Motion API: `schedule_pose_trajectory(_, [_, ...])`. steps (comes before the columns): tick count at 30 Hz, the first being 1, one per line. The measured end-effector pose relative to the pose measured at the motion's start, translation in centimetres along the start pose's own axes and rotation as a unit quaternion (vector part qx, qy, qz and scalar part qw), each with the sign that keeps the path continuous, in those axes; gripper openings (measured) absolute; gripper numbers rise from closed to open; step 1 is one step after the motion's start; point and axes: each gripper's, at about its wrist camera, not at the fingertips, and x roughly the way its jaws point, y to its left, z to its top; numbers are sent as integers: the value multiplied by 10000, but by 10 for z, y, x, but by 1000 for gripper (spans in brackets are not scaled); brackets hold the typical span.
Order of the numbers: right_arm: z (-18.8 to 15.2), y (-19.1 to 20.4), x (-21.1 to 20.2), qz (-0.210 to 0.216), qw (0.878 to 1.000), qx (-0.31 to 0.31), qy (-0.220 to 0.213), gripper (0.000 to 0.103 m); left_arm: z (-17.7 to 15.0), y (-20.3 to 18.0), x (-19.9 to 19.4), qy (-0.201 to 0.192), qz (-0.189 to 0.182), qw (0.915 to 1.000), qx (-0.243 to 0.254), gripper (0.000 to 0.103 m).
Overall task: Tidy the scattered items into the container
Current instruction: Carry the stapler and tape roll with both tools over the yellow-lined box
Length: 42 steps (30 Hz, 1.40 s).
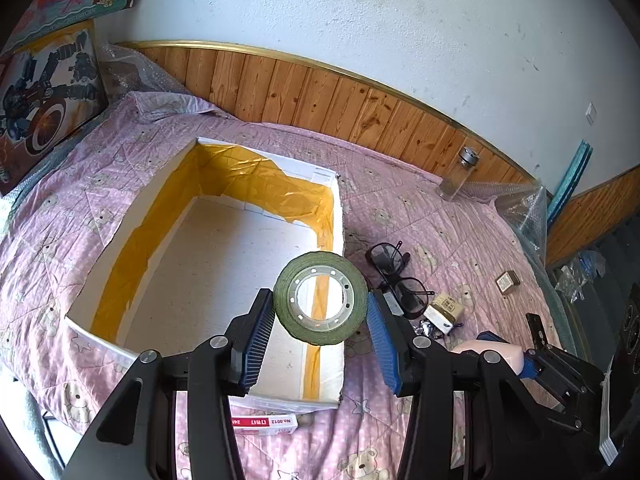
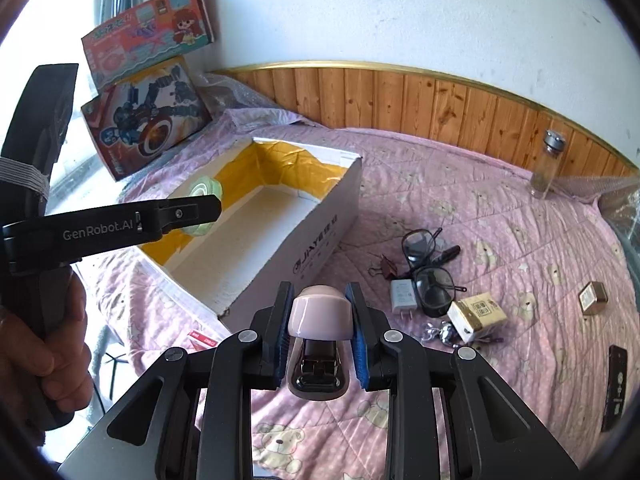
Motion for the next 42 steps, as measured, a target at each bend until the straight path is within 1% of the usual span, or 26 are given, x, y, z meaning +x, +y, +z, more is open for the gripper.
schedule_pose_trajectory(8, [26,33,0,292,9985,-444,-151,27,7,14,-7,-90,127,9999,-53,49])
schedule_pose_trajectory(15, [37,49,9,468,9966,-657,-139,27,12,24,-7,-95,192,9997,-101,49])
schedule_pose_trajectory(31, [62,51,34,708,9953,-663,-39,27,26,51,11,43,370,9990,-239,49])
schedule_pose_trajectory(38, [74,47,48,844,9945,-615,51,27,37,58,19,135,354,9990,-256,49])
schedule_pose_trajectory(42, [81,43,62,945,9940,-530,155,27,42,64,29,278,304,9986,-323,49])
